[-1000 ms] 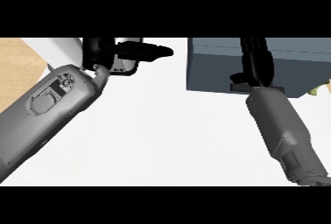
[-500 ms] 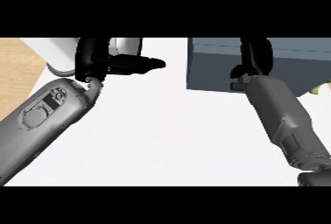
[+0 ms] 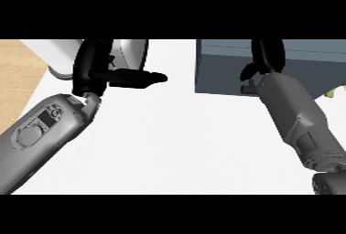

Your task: Pick up the can, place it into the drawer and close the drawer

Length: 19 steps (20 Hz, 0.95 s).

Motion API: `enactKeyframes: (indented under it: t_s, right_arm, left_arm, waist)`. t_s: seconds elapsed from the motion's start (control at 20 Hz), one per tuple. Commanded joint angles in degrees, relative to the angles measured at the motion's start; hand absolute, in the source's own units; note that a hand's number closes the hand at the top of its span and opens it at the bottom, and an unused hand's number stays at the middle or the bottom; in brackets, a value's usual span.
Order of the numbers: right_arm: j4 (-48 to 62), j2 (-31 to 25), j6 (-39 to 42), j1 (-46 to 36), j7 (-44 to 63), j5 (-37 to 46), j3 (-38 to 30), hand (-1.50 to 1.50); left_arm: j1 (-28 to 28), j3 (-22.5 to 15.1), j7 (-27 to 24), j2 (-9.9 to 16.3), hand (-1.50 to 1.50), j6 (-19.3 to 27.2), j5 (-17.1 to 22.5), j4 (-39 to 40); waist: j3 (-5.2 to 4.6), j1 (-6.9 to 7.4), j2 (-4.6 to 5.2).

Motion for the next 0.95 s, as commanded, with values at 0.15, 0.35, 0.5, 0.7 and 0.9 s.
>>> enactKeyframes:
  t_s: [0.15, 0.35, 0.5, 0.7, 0.9]
  right_arm:
    - [-2.89, 5.68, 0.91, -3.85, -8.28, -12.35, -9.5, -1.5]
    - [-3.72, 5.09, 5.84, -5.21, -13.36, -18.09, -14.11, -1.5]
    - [-4.74, 6.82, 9.01, -6.58, -15.7, -22.4, -17.31, -1.5]
    - [-3.77, 7.18, 13.5, -7.38, -15.74, -27.5, -21.62, -1.5]
    - [-3.65, 6.78, 13.78, -6.47, -18.36, -29.03, -22.45, -1.5]
  left_arm:
    - [2.74, 0.55, -1.34, 0.57, -1.5, 0.28, -0.85, -1.52]
    - [5.04, 0.71, -1.76, 0.8, -1.5, -0.16, -0.79, -2.48]
    - [5.98, 2.12, -3.41, 1.49, -1.5, -1.21, -0.95, -0.43]
    - [8.13, 1.29, -1.97, 1.18, -1.5, 1.12, -1.79, -4.88]
    - [8.81, 3.84, -0.61, 3.64, -1.5, -1.28, -1.52, -5.6]
  waist:
    - [0.25, 1.43, 0.23]
    - [0.17, 0.44, -0.07]
    - [0.08, -1.46, -0.46]
    - [0.07, -0.75, -0.91]
    - [0.01, -1.73, -0.82]
